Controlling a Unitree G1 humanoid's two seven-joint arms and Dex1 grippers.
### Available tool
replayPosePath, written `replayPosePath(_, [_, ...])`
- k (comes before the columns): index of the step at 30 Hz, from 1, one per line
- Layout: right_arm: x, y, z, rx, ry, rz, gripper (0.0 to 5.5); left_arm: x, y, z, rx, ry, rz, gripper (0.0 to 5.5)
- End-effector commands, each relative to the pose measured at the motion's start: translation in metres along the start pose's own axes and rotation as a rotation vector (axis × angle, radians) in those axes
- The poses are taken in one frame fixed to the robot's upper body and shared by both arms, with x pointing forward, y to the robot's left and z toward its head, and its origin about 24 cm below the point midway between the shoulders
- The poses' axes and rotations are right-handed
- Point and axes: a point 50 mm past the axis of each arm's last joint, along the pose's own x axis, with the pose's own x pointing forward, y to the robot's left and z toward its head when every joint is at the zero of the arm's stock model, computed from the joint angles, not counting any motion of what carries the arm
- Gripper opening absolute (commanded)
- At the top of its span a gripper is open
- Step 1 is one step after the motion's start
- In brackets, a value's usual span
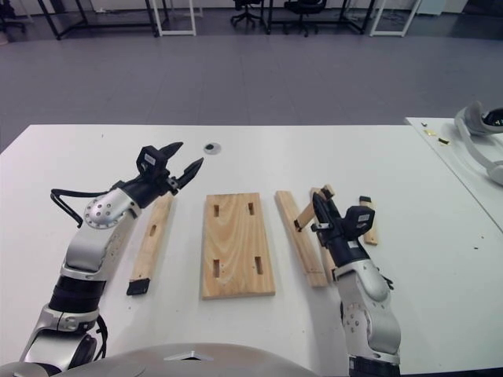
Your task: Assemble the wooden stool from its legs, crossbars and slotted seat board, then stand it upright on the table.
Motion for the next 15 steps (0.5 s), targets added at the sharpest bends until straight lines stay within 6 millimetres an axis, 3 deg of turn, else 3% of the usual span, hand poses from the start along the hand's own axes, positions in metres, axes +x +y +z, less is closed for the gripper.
replayPosePath(1, [-0.004,0.002,-0.014,-0.052,0.073,0.01,0.4,0.001,0.0,0.001,0.025,0.006,-0.011,3.13])
replayPosePath(6, [-0.013,0.0,-0.042,-0.18,0.243,0.019,0.4,0.0,0.001,0.002,0.033,0.009,-0.01,3.13])
replayPosePath(12, [-0.041,-0.013,-0.074,-0.239,0.409,-0.028,0.4,0.0,0.0,0.002,0.038,0.013,-0.022,3.13])
replayPosePath(15, [-0.044,-0.011,-0.078,-0.252,0.423,-0.002,0.4,-0.001,-0.002,0.0,0.035,0.018,-0.024,3.13])
